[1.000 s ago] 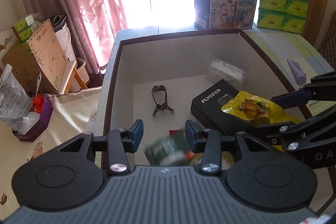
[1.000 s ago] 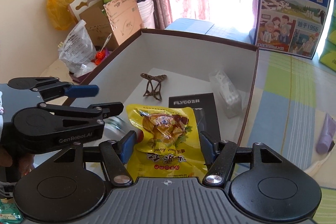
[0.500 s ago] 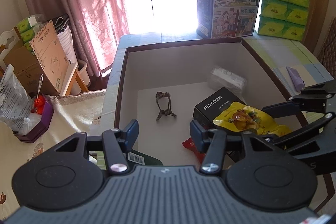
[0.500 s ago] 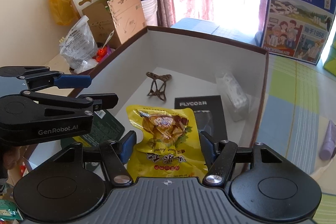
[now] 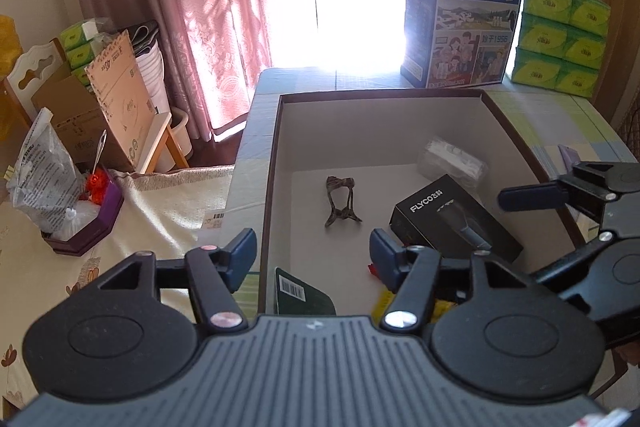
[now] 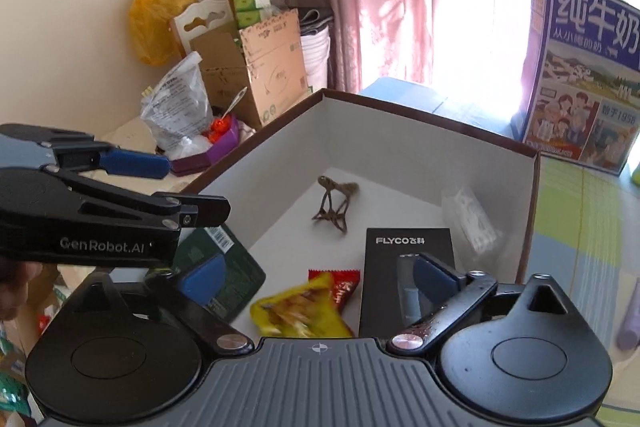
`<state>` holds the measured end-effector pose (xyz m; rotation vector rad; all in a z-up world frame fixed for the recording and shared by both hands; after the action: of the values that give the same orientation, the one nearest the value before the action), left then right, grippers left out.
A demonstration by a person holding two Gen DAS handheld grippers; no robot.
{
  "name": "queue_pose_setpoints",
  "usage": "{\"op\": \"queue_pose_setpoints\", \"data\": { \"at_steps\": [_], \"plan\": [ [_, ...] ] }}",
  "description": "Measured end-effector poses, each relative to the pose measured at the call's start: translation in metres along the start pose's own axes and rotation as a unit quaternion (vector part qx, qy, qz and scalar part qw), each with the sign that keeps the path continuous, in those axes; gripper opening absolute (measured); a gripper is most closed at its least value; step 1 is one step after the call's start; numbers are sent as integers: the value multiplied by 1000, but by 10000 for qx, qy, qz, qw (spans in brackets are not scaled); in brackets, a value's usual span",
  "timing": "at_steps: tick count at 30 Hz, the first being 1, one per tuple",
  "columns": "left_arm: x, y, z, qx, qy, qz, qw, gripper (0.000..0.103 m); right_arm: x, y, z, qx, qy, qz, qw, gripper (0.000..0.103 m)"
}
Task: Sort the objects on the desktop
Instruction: 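Open the left gripper to drop the jar card while the right gripper releases the yellow packet, then withdraw both open tools up and away from the brown box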
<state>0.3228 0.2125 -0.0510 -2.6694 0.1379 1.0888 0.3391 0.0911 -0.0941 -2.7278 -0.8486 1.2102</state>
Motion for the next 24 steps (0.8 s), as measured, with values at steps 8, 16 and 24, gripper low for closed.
{"op": "queue_pose_setpoints", "data": {
  "at_steps": [8,16,24],
  "plan": [
    [-17,6,6,-224,-90,22,9997,78,-25,6,18,-83,-222,215,9995,101],
    [-44,17,10,-326,-109,51,9994,87,-58,12,25,91,-179,274,9994,101],
    [-66,33,18,-377,-183,82,9991,88,-83,7,36,87,-230,284,9993,101]
  ]
}}
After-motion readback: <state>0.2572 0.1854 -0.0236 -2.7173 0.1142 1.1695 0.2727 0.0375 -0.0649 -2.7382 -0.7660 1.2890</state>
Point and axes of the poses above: each gripper's, at about its wrist camera, not at the fingertips, and x roughly the way its jaws point, y to its right, z to its underside, the point moved 1 cm from there along x, roughly the way its jaws point, and after that the axes turned 10 degrees about x, right-handed, at the moved point
